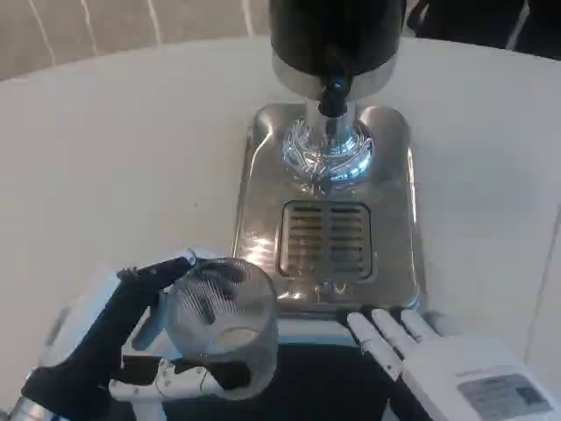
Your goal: Grasp the cup under the faucet to collect the drink, then remove the cup.
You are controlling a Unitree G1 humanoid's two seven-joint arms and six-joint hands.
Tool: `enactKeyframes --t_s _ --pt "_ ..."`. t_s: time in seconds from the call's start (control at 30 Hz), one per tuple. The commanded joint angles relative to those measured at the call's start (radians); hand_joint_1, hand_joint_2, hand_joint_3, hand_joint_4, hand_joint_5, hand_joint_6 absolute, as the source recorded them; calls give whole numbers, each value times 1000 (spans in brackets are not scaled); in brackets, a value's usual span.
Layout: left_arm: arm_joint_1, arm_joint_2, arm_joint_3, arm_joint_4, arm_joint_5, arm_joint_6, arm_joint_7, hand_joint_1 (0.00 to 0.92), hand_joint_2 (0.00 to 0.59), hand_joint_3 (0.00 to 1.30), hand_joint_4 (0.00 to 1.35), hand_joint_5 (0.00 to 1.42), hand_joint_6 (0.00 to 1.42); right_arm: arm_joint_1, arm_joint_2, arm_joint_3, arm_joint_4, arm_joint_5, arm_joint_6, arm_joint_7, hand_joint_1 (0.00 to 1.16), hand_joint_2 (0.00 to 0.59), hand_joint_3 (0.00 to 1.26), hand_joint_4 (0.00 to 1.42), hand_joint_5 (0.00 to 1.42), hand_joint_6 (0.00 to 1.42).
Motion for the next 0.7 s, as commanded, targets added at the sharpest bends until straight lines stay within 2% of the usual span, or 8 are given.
enactKeyframes --t_s 0.03,0.7 --pt "0 -2 2 -8 -19 -2 -5 599 21 938 1148 1417 1424 9 9 -3 -16 -9 -13 -6 253 517 0 0 0 0" --pt "-11 -10 2 2 -21 16 -11 600 13 938 1134 1417 1424 -4 28 -14 -16 -6 -15 0 253 517 0 0 0 0"
